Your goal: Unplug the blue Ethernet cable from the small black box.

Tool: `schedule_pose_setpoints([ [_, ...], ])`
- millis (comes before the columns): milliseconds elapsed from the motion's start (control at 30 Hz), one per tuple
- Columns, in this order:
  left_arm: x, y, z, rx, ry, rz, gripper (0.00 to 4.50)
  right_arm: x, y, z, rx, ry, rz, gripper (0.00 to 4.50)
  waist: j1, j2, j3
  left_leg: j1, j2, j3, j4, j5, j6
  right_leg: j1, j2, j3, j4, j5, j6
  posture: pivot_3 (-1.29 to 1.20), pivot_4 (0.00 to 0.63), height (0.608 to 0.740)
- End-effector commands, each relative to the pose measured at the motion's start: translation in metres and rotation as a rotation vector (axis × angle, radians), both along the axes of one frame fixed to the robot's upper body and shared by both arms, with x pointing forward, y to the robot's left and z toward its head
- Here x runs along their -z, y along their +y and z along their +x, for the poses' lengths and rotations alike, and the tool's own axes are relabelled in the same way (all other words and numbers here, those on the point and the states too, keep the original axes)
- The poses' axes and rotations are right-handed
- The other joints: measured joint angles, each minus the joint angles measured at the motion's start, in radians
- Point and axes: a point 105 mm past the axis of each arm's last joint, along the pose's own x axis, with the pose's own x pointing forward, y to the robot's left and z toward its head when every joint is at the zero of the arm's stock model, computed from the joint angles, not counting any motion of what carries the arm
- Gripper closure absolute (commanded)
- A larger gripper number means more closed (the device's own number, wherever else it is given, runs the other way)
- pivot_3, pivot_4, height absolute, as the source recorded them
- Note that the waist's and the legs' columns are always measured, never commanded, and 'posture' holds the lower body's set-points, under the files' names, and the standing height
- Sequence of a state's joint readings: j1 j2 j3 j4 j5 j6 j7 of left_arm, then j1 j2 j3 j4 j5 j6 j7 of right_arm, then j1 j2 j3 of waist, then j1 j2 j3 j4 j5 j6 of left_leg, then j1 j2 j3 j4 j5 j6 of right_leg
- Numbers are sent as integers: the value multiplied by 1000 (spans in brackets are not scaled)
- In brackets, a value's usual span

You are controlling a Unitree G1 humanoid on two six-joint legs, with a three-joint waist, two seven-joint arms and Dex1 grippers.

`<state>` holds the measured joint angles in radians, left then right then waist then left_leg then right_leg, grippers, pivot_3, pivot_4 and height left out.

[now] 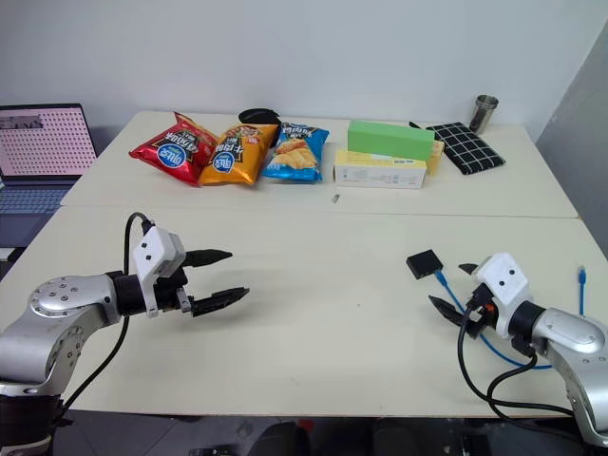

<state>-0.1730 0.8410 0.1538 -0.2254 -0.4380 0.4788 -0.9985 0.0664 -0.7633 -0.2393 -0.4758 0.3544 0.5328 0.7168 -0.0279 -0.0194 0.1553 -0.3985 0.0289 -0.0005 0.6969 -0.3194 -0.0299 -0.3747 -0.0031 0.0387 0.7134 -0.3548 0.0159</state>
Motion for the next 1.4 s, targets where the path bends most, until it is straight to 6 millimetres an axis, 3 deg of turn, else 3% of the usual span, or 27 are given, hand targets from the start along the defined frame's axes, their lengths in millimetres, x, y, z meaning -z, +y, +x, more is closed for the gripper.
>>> schedule_pose_setpoints([
  [33,-8,-6,-4,41,-35,5,4,-14,-5,-1,10,-56,-22,1,0,0,0,0,0,0,0,0,0,0,0,0,0,0,0,0,150,740],
  [367,-5,-7,-4,61,-32,10,4,-11,-7,-4,30,-38,-24,1,0,0,0,0,0,0,0,0,0,0,0,0,0,0,0,0,150,740],
  [600,-7,-25,-10,146,-5,-21,4,-1,-8,-5,93,-6,10,1,0,0,0,0,0,0,0,0,0,0,0,0,0,0,0,0,150,740],
  [800,-7,-58,-22,320,22,-46,4,18,-6,9,247,-11,91,1,0,0,0,0,0,1,0,1,-3,0,0,1,0,0,0,0,150,740],
  [1133,-11,-75,-28,430,57,-85,4,47,-3,32,331,24,157,1,-1,1,0,0,0,1,0,2,-3,0,1,1,0,0,0,0,150,740],
  [1233,-10,-79,-33,465,73,-88,0,51,-3,37,330,38,172,574,-1,1,0,0,0,1,0,2,-3,0,1,1,0,0,0,0,150,740],
  [1400,-8,-80,-32,468,73,-86,0,52,-5,43,334,51,190,2025,-1,1,0,0,0,1,0,2,-3,0,1,1,0,0,0,0,150,740],
])
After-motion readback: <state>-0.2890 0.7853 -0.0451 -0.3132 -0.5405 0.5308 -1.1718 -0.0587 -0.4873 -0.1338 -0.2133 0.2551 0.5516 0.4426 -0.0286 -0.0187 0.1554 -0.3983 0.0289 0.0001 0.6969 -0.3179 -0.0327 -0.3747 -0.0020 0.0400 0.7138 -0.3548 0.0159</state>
